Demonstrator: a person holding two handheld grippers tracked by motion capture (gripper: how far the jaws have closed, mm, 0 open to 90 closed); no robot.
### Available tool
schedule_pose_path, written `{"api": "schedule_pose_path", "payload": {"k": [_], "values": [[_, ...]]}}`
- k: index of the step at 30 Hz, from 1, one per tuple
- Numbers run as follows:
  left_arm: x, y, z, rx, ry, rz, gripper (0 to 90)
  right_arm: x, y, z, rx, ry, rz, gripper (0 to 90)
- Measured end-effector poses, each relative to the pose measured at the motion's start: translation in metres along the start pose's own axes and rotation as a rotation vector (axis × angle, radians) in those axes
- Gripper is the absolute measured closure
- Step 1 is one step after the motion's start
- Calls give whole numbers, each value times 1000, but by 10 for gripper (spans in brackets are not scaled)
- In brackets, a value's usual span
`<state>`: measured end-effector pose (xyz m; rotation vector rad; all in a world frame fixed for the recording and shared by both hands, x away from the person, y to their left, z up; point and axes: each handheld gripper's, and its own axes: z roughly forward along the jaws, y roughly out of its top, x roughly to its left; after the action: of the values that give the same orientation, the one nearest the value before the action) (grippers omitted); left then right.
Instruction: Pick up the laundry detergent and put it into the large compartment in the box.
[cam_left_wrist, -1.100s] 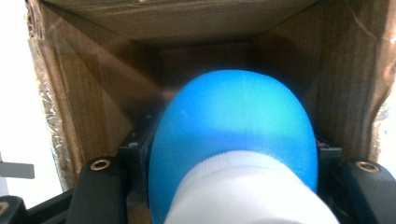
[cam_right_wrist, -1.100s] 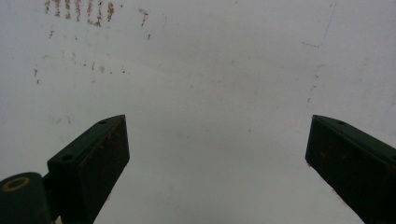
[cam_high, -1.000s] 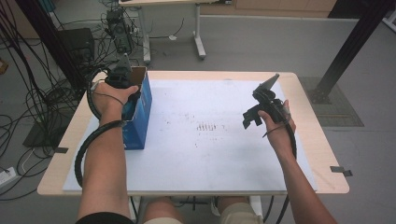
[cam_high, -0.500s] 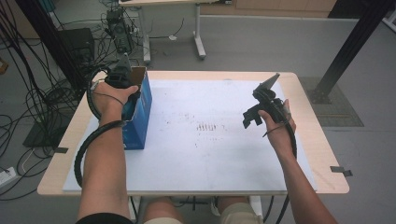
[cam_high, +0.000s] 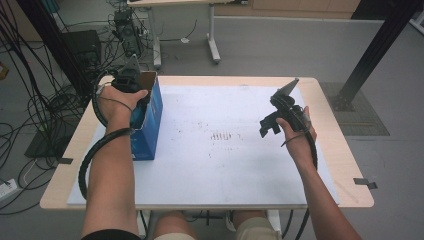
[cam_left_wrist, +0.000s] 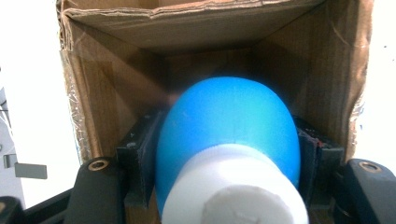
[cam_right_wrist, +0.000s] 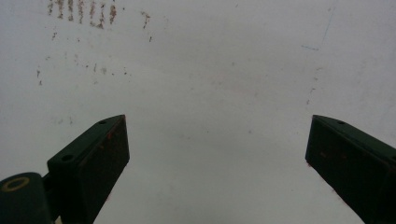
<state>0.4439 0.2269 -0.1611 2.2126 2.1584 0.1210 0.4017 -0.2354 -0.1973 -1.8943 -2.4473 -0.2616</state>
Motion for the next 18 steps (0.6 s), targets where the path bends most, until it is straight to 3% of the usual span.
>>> {"api": "schedule_pose_path", "payload": {"k": [18], "values": [[-1,-3,-10,-10,13,7,346,2,1,0,0,2,-11,61]]}}
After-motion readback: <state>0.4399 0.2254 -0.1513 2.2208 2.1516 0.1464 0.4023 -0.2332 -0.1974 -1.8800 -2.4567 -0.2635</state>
